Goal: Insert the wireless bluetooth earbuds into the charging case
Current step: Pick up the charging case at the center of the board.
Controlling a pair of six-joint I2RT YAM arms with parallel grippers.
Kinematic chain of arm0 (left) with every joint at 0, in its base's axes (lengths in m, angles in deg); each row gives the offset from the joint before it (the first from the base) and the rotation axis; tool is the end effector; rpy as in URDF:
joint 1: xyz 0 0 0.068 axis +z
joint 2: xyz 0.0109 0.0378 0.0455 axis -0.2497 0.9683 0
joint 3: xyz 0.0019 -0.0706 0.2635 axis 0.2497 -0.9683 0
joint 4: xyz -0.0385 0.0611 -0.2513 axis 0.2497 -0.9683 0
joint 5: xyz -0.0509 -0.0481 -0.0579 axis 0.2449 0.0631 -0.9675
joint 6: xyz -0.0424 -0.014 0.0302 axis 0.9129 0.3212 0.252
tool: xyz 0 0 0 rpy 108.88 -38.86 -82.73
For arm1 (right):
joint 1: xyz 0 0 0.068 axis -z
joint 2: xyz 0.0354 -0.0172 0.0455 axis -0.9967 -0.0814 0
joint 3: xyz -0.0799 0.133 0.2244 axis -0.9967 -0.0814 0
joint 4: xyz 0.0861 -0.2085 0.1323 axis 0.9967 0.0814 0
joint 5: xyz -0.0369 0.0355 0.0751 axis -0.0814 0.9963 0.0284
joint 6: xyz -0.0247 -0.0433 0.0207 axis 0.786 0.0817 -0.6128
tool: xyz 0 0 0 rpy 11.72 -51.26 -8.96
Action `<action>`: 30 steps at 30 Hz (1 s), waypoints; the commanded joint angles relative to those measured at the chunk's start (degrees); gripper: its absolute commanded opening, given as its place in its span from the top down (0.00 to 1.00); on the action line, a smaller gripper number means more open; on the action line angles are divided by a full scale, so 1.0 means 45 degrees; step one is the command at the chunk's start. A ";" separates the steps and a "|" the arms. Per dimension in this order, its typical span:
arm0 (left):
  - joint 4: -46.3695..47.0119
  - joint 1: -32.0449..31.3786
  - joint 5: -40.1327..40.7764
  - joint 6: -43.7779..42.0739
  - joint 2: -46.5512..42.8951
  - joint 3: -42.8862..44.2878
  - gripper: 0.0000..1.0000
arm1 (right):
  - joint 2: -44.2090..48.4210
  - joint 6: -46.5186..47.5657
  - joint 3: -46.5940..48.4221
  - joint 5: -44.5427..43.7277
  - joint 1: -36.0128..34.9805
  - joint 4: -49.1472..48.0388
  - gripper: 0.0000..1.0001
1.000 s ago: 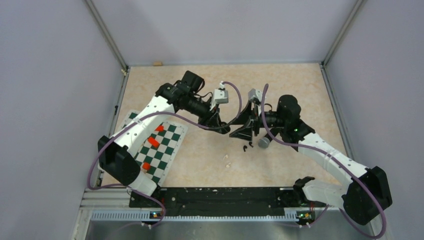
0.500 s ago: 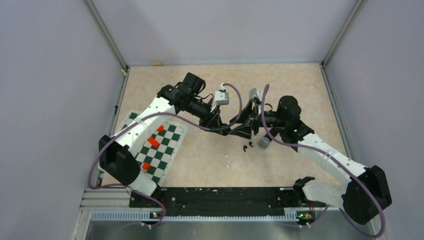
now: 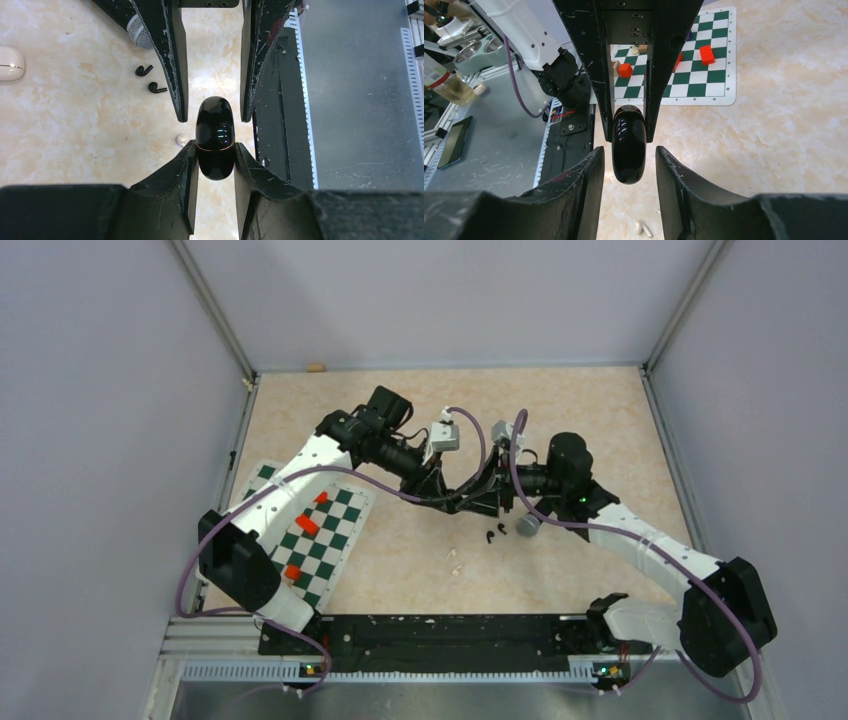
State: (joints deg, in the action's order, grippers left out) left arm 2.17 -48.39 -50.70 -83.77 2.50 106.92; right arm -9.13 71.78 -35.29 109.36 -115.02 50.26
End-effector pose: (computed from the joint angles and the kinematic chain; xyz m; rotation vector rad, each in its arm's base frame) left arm 0.2437 -0.1993 0.3382 1.5762 1.7631 -1.2357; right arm 0.2085 0.1534 0.2910 -1.0527 1.4845 1.3452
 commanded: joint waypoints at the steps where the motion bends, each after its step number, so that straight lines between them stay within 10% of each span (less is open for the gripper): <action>1: 0.0309 -0.0077 -0.0423 0.0035 -0.0291 0.0313 1.00 | -0.0129 0.0204 0.0034 0.0506 -0.0194 -0.0656 0.59; 10: 0.0352 -0.0105 -0.0427 0.0139 -0.0175 0.0381 1.00 | -0.0044 0.0499 0.0123 0.0516 -0.0263 -0.0400 0.87; 21: 0.0881 -0.0088 -0.0487 0.0607 -0.0137 0.0110 0.37 | 0.0944 0.0553 0.0170 -0.0411 -0.0234 -0.0279 0.94; 30: 0.1340 -0.0092 -0.0493 0.1053 -0.0157 -0.0061 0.31 | 0.0908 0.0374 0.0009 -0.1109 -0.0199 -0.0620 0.94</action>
State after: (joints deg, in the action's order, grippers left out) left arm 5.51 -48.63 -51.33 -80.39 2.52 106.88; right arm -6.22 73.24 -35.29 106.25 -115.66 50.34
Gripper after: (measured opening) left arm 0.701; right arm 0.185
